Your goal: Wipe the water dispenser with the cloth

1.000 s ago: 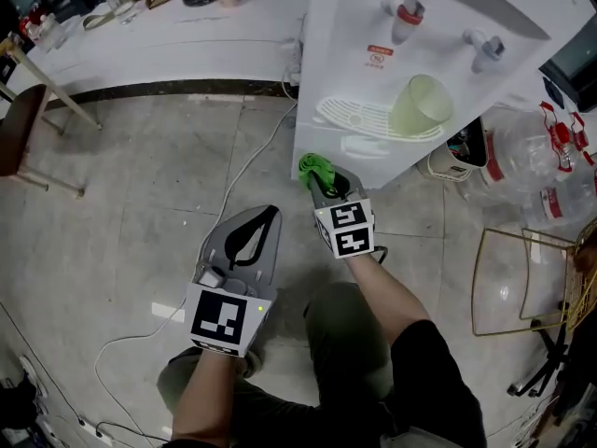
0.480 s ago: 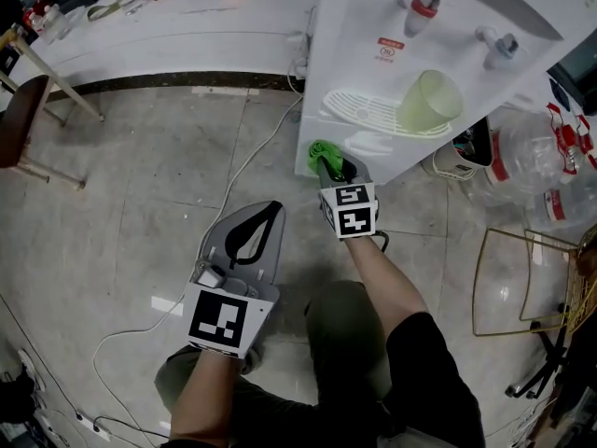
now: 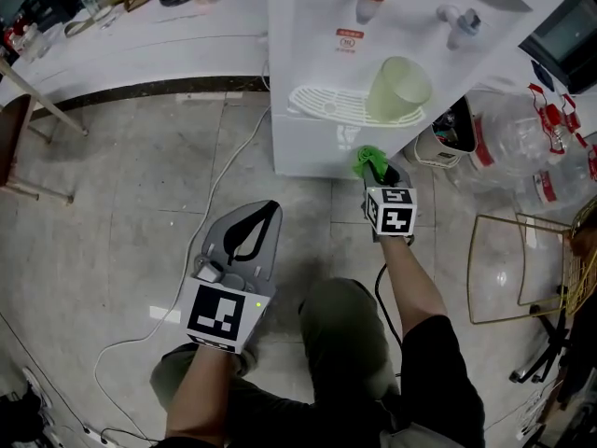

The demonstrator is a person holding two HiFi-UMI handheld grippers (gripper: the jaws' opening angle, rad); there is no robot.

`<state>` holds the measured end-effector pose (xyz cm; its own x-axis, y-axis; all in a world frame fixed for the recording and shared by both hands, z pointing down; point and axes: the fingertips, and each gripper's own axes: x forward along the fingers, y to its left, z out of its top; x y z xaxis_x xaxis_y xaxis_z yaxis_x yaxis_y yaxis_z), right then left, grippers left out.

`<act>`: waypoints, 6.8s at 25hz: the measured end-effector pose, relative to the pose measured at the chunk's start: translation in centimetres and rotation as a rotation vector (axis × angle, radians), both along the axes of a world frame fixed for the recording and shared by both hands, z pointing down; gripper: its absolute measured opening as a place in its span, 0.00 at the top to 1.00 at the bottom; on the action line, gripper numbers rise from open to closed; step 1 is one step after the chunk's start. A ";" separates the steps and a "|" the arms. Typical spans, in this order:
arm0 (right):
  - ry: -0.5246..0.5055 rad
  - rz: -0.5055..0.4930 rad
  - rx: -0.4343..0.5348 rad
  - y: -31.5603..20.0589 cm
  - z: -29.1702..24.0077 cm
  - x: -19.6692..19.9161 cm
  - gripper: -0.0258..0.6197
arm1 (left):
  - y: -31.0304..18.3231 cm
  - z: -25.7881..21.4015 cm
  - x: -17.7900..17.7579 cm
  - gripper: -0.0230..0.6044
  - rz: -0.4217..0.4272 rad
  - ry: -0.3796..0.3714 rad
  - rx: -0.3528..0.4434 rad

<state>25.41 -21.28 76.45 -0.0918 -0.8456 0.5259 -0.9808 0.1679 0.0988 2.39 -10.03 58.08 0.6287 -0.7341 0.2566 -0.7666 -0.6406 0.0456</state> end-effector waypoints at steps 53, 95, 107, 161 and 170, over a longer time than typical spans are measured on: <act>-0.010 0.123 -0.102 0.4 7.5 3.9 0.81 | 1.1 1.0 0.8 0.96 0.051 -0.047 -0.009; 0.108 -0.019 -0.216 -0.8 12.7 -6.4 0.81 | 3.0 0.5 -2.3 0.96 0.041 -0.008 -0.031; 0.082 0.382 -0.228 3.8 11.1 10.8 0.81 | 2.7 0.9 -0.6 0.96 0.067 -0.023 -0.020; -0.195 -0.043 -0.116 20.6 -38.9 -11.3 0.81 | 11.9 -18.2 -10.3 0.96 -0.155 -0.173 -0.211; -0.287 -0.074 -0.027 21.5 -50.3 -11.6 0.82 | 9.6 -31.9 -9.8 0.96 -0.159 -0.168 -0.056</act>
